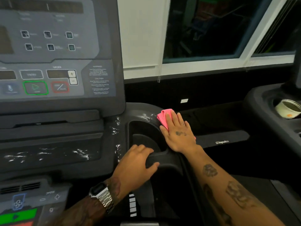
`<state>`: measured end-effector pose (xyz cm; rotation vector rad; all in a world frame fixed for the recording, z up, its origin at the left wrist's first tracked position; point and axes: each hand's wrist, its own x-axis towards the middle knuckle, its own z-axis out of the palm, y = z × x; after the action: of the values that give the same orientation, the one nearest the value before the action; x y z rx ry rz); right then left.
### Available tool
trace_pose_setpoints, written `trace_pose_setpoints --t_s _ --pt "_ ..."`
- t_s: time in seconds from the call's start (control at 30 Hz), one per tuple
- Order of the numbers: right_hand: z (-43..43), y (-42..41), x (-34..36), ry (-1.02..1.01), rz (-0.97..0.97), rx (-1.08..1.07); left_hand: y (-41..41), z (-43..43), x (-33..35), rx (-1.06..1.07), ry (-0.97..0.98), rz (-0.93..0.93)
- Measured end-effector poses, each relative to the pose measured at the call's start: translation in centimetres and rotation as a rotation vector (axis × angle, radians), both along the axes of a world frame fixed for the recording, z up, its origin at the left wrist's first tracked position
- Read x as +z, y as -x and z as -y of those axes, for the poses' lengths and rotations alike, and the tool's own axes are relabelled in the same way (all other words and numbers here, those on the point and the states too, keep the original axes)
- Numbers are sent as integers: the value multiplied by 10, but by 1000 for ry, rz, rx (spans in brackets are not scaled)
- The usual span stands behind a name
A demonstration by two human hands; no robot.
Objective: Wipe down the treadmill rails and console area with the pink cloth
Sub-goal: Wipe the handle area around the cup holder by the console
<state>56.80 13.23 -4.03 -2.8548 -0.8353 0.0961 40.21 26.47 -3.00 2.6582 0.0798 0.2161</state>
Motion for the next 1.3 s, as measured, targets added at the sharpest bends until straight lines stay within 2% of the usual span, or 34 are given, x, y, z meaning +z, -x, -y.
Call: trace_pose_setpoints --t_s 0.17,0.33,0.47,0.6,0.73,0.87,1.13,1.2,1.3 --pt "-34 -30 3 27 -28 113 -7 -7 2 6 40 -43" --pt "-60 -44 9 12 -72 389 -8 -9 6 17 45 -78" --pt "-50 -37 18 38 -130 528 -13 -10 6 19 34 -97" --pt "-20 -2 25 -107 -106 433 -12 -12 5 9 31 -80" --pt "10 18 32 -23 -18 344 -11 -11 3 4 34 -38" --pt "-12 17 23 -70 -19 305 -12 -15 2 -30 25 -12" --pt "-94 4 8 -191 -35 443 -10 -18 1 -62 -1 -26" --pt "-101 -2 11 -238 -95 502 -10 -19 2 -71 -3 -37" --pt "-99 -19 14 -184 -195 527 -11 -20 5 -83 -2 -58"
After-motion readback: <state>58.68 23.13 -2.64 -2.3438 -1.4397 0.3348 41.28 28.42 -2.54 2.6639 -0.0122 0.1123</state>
